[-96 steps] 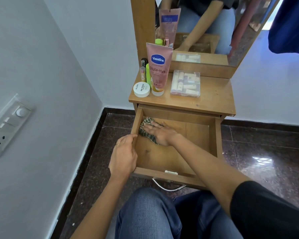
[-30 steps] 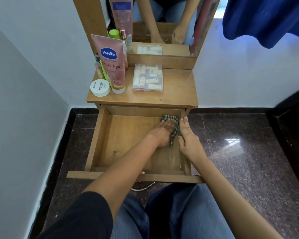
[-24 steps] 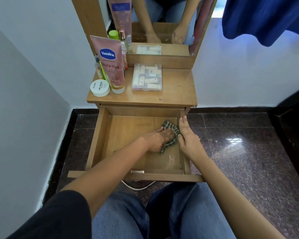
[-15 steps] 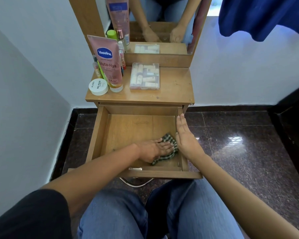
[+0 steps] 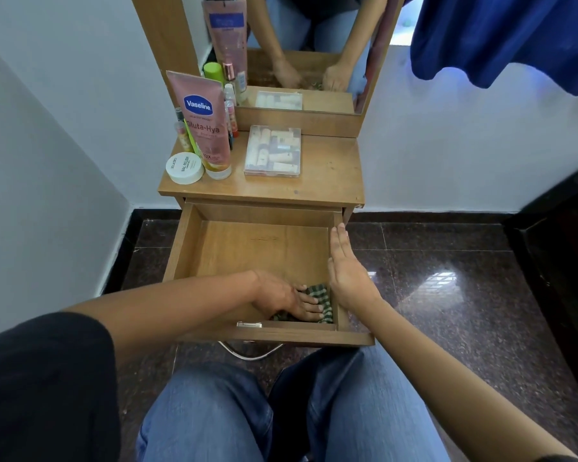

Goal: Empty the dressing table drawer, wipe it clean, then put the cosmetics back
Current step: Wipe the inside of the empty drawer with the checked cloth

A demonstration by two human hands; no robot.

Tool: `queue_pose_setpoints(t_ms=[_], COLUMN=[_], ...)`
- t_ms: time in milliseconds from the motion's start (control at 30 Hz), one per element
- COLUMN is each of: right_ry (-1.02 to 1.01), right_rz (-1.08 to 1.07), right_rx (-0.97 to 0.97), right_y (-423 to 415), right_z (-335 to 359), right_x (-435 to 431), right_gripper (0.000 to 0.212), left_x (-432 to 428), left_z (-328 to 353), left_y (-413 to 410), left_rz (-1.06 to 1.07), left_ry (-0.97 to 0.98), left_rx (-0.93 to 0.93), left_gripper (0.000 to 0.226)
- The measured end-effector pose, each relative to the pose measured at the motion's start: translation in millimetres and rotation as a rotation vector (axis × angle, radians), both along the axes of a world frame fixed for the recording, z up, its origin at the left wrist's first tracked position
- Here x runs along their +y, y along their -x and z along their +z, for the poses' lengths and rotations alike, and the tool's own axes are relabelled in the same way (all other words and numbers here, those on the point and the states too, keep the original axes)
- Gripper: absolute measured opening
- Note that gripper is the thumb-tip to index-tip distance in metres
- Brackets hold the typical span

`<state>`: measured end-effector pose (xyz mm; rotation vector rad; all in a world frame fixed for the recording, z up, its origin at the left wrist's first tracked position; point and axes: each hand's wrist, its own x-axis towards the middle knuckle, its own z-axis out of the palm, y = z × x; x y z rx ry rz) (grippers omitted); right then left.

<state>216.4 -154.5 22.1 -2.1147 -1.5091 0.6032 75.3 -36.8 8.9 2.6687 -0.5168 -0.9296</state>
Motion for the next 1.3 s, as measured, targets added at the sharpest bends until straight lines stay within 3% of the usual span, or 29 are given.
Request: queue_pose_setpoints(t_ms=[300, 567, 867, 1067, 1200, 1300], right_ry=[0.024, 0.018, -0.037, -0.035, -0.016, -0.008], right_rz=[0.01, -0.001, -0.011, -0.009, 0.005, 0.016], right_rx=[-0.038, -0.024, -0.028, -0.046, -0.063, -0.065], right_y=[-1.2, -1.6, -0.1, -1.4, -3.0, 0.2], right_z=[1.1, -4.2, -5.8, -6.4, -7.1, -9.7], right_x=[-0.8, 0.4, 0.8, -0.2, 2.5, 3.4], right_gripper=[0.057, 0.057, 0.057, 0.057, 0.057, 0.058], left_x=[28.1, 64.1, 19.5, -7.1, 3.4, 37.9], left_z=[2.0, 17.7, -3.3, 7.3, 4.2, 15.6], left_y=[37.6, 93.0, 34.5, -5.5, 26.4, 82.1], left_rz=[0.013, 0.016, 0.052, 0.035, 0.127, 0.147], left_ry=[0.013, -0.058, 0.013, -0.027, 0.039, -0.007], left_rx=[0.018, 0.175, 0.028, 0.012, -0.041, 0.066], left_gripper=[0.079, 0.082, 0.064, 0.07, 0.065, 0.07])
